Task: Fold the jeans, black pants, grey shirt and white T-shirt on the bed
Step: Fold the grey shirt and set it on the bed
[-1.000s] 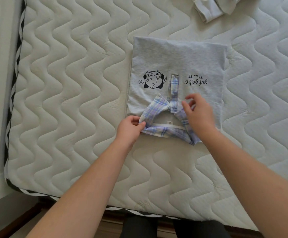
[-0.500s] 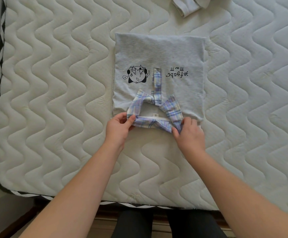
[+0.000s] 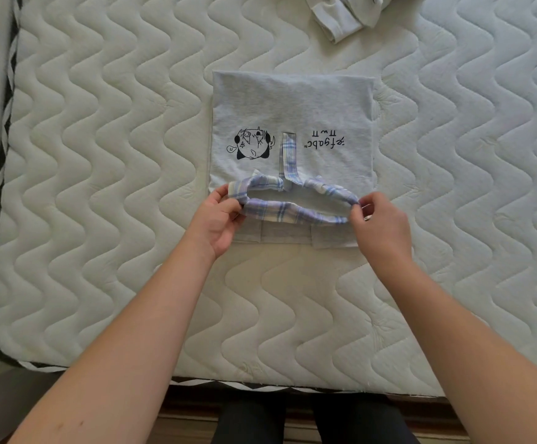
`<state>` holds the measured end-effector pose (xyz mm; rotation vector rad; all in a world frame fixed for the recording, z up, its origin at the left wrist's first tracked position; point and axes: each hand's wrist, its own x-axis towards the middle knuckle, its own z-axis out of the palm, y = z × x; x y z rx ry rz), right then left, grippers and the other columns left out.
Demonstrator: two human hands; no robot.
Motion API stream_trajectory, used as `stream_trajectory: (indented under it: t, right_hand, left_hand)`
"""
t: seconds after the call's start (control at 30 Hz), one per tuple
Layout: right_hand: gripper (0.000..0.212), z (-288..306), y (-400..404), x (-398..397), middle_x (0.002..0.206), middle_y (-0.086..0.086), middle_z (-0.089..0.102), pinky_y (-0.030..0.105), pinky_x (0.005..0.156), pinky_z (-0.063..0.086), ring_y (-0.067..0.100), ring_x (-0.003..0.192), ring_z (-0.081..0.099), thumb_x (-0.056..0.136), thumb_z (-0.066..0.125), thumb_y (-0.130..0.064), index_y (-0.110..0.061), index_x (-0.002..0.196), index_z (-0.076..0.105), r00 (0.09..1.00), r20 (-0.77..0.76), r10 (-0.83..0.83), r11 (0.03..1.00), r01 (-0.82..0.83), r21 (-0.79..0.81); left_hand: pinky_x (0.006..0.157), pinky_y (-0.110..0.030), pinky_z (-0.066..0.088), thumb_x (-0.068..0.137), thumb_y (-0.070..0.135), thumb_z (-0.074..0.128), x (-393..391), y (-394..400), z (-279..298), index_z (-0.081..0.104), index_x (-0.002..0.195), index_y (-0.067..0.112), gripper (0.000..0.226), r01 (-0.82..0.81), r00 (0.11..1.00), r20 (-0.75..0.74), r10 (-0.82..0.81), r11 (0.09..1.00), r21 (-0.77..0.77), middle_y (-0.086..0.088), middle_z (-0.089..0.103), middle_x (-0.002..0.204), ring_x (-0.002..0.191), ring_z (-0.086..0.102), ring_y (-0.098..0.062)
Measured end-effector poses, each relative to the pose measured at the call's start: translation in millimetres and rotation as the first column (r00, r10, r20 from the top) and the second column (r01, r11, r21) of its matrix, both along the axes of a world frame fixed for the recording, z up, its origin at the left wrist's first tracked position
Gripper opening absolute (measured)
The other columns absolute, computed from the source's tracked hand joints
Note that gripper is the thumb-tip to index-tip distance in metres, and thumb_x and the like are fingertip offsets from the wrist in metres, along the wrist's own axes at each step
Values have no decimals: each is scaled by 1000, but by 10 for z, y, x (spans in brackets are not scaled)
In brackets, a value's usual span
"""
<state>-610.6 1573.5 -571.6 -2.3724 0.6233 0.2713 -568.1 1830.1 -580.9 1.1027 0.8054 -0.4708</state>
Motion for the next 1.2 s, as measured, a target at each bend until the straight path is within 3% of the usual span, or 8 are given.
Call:
stream_trajectory:
  t: [0.17,0.47,0.57,0.67,0.83,0.93,1.07,1.2]
  right_hand:
    - [12,-46,57,-115,91,-2,59,39,76,48,18,84,58,91,60,-25,-18,101,60,999,26,35,998,-36,49]
    - [37,-95,882,-96,122,2,61,37,97,35,24,116,51,91,64,-27,-17,127,60,849,115,516,849,-525,60]
    - [37,-141,1092,24,119,1,63,36,94,34,24,114,51,92,63,-31,-18,126,60,845,106,524,847,-530,36]
    - [21,-167,1129,90,96,1,68,37,83,40,25,96,57,91,64,-34,-18,102,68,896,109,431,899,-437,42]
    - [11,-164,1092,7,85,-2,67,36,76,37,24,86,59,83,74,-24,-16,86,68,918,185,350,928,-367,67]
    - [15,-184,1026,-81,98,0,67,33,85,35,24,97,58,85,71,-19,-15,99,70,905,211,370,920,-388,51]
    - [22,-233,809,-251,107,2,63,30,89,31,22,104,55,91,64,-23,-13,111,64,951,168,261,965,-264,-6]
    - [26,-354,554,-446,101,11,57,40,82,39,31,95,55,89,65,-24,-6,106,58,984,27,174,974,-168,-149]
  left_hand:
    - [66,-22,57,87,-20,50,-144,-5,-28,51,112,16,44,-10,1000,24,9,999,41,-2,67,95,77,69,-9]
    - [68,-20,57,91,-4,61,-253,-16,-64,53,115,11,30,33,998,52,-40,992,124,1,74,87,76,71,-7]
    - [67,-18,56,91,-3,61,-218,-21,-19,56,108,14,24,33,996,81,-39,997,73,5,76,82,75,71,-5]
    - [66,-19,56,93,-4,58,-172,-15,0,54,112,13,26,-30,997,73,27,999,37,4,74,81,73,70,-6]
    - [71,-25,56,96,-7,50,-151,-68,-14,50,118,15,32,-213,977,30,213,977,10,-4,65,96,80,65,-12]
    - [79,-29,53,95,-6,50,-214,-109,-50,48,125,14,36,-129,991,47,122,967,218,-8,63,101,82,62,-14]
    - [73,-23,46,90,13,61,-342,-61,-70,49,116,15,28,-10,998,47,-39,658,753,-13,58,107,76,55,-11]
    - [75,-36,44,91,36,64,-503,-99,-76,49,93,12,28,130,967,-3,-254,486,864,-12,60,91,83,57,-27]
